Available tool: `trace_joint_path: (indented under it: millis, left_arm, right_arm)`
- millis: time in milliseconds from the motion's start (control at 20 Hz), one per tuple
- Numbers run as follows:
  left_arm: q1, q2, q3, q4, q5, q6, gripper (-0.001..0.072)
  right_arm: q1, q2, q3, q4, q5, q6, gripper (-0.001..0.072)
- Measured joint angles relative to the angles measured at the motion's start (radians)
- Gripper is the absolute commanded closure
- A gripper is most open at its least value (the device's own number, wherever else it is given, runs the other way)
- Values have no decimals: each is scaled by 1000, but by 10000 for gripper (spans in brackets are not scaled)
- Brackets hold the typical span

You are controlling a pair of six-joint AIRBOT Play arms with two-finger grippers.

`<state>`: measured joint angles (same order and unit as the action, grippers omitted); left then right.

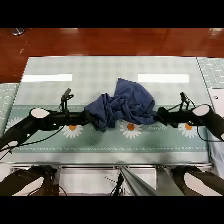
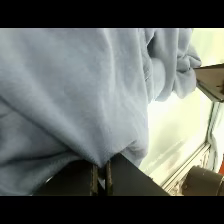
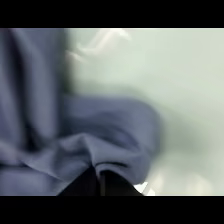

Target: Fold the shirts.

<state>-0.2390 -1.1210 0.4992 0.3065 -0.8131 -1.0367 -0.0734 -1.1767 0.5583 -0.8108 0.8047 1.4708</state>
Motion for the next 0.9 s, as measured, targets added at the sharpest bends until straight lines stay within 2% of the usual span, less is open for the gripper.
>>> trace_joint_path:
  millis: [100, 250, 600, 750, 900]
  left_arm:
    - [68, 8, 53, 2, -65, 10, 685]
    - [204, 44, 223, -17, -167, 17, 685]
    - [470, 133, 833, -128, -244, -19, 685]
    - [593, 203, 1020, -88, -260, -65, 685]
    - [697, 307, 1108, 32, -262, -125, 685]
  right_arm:
    - [-5, -15, 95, 18, 60, -51, 684]
    - [-9, 16, 349, 3, 119, -68, 685]
    - [-11, 109, 1176, -103, 279, -32, 685]
    - [-11, 227, 1346, -202, 356, -21, 684]
    - [-11, 366, 1410, -315, 464, -6, 685]
